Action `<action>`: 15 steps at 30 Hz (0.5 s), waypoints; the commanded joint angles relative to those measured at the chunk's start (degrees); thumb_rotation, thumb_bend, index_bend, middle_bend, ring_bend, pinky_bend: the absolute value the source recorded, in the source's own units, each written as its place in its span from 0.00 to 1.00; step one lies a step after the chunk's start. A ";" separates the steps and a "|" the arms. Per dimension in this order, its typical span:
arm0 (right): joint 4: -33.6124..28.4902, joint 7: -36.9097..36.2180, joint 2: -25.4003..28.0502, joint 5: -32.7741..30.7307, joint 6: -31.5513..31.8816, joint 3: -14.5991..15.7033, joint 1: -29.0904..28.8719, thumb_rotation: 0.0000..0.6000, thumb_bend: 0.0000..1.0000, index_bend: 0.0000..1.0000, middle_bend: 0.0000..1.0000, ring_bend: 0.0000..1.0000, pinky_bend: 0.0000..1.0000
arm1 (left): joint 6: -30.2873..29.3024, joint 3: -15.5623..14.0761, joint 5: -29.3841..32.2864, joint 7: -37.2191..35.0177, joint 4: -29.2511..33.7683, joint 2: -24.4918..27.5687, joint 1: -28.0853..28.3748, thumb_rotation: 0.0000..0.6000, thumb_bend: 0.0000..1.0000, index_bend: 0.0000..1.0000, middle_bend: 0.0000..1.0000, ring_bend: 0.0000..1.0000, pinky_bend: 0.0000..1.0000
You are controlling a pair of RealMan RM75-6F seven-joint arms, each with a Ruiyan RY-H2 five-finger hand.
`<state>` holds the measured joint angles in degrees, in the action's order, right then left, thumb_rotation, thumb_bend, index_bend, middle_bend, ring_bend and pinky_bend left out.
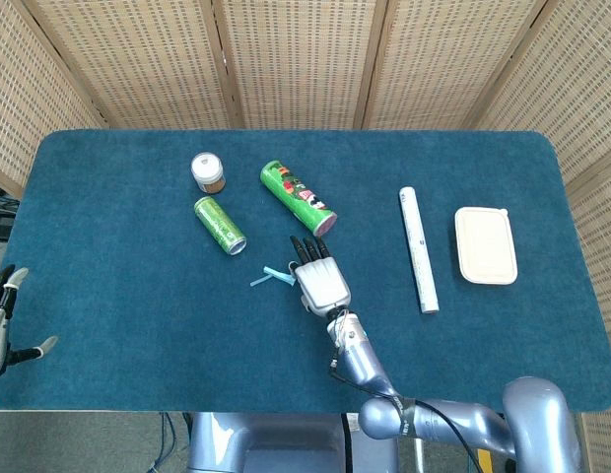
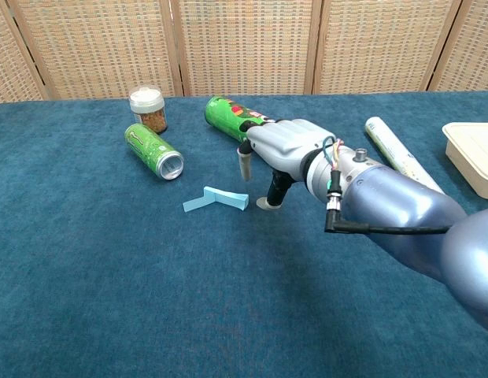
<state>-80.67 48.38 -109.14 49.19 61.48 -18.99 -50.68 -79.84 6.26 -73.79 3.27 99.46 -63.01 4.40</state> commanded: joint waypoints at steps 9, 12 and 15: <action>11.50 -1.44 -7.31 -2.96 -0.56 -1.79 -3.75 1.00 0.31 0.41 0.00 0.00 0.00 | 0.45 -0.01 0.64 -0.89 0.20 0.40 0.15 1.00 0.16 0.00 0.00 0.00 0.00; 14.21 -1.48 -8.98 -3.78 -0.76 -2.54 -4.64 1.00 0.31 0.41 0.00 0.00 0.00 | 0.25 0.05 0.73 -1.37 0.22 0.58 0.05 1.00 0.16 0.00 0.00 0.00 0.00; 15.79 -1.48 -9.88 -4.00 -0.98 -2.81 -5.23 1.00 0.31 0.41 0.00 0.00 0.00 | 0.34 0.12 0.88 -1.79 0.21 0.75 0.08 1.00 0.16 0.00 0.00 0.00 0.00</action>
<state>-65.63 46.96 -118.41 45.45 60.66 -21.49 -55.43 -79.51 6.37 -72.94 1.49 99.67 -62.29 4.48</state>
